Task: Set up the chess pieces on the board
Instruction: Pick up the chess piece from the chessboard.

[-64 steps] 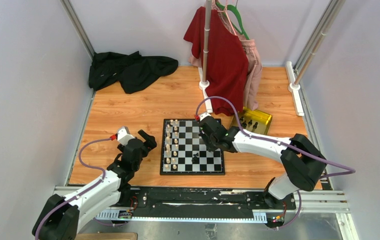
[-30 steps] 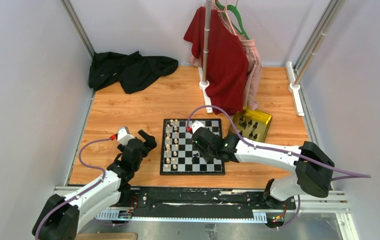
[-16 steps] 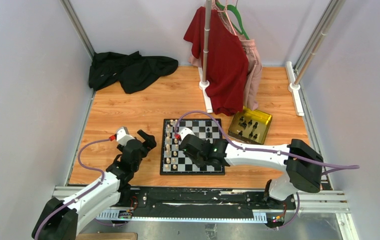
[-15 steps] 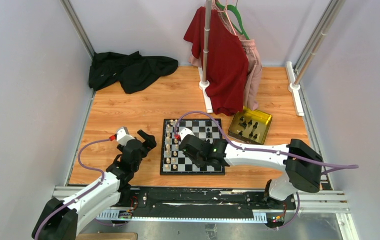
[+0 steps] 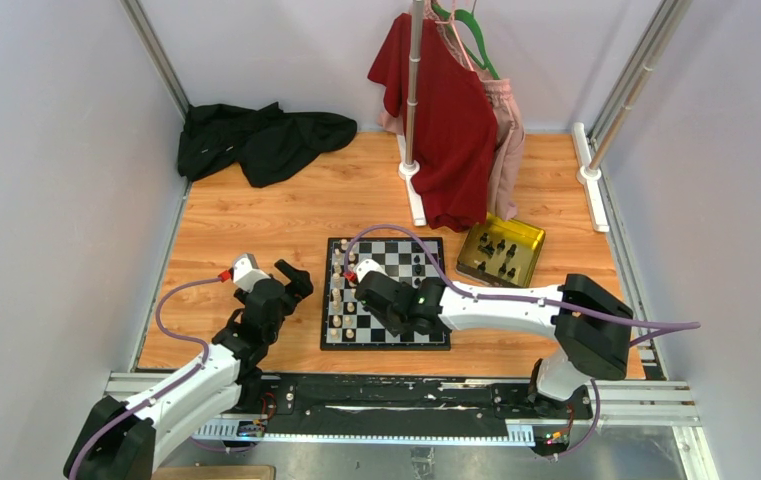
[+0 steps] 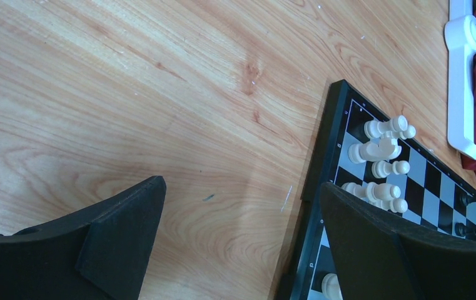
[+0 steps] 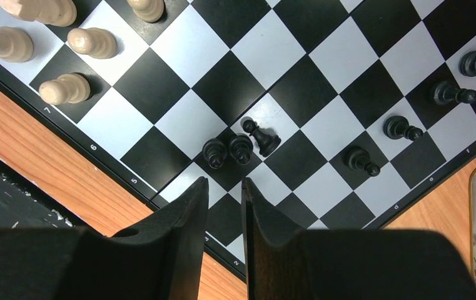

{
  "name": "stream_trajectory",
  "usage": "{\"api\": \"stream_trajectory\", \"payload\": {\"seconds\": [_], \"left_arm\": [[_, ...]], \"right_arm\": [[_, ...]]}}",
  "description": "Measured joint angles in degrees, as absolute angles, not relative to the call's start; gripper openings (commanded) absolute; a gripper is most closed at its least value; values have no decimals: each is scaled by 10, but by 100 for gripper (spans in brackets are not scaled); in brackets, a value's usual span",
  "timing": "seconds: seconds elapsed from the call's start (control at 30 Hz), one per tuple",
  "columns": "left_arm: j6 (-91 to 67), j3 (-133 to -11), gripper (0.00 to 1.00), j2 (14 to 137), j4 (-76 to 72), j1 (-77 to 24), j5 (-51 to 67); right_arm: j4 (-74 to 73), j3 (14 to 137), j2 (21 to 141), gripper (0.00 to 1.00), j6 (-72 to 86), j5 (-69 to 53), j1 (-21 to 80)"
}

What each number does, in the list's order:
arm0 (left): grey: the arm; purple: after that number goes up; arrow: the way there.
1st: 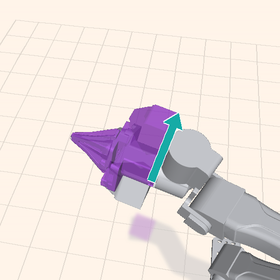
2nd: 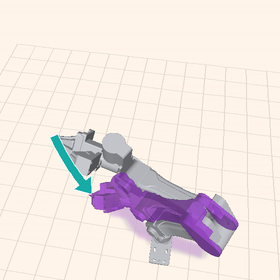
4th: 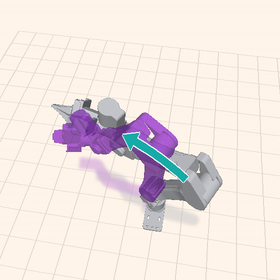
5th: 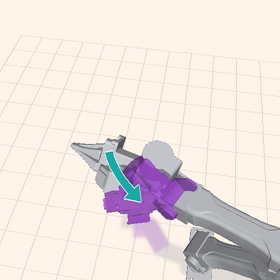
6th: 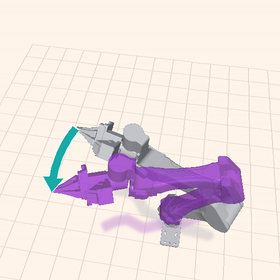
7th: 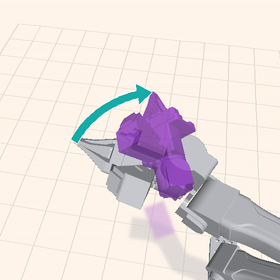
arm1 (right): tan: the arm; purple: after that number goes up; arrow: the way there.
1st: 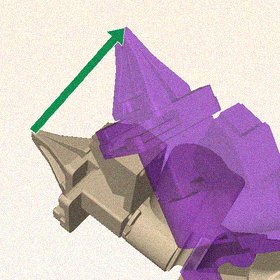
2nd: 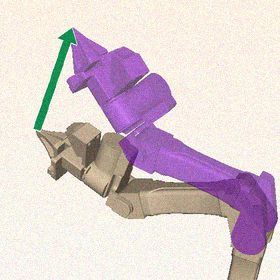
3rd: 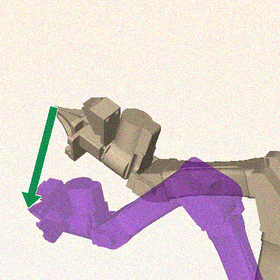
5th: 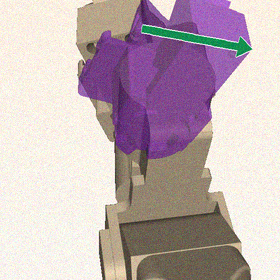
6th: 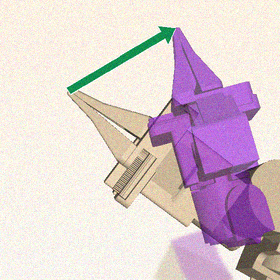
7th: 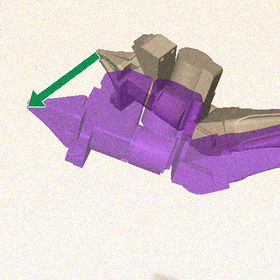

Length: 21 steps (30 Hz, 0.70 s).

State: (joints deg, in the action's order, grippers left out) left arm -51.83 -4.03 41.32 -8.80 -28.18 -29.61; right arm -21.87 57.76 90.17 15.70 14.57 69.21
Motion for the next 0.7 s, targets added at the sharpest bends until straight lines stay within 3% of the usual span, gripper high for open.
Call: {"api": "stream_trajectory", "payload": {"seconds": [0.7], "left_arm": [[-519, -39, 100, 412, -88, -282, -296]], "right_arm": [[-205, 587, 925, 30, 157, 130, 692]]}}
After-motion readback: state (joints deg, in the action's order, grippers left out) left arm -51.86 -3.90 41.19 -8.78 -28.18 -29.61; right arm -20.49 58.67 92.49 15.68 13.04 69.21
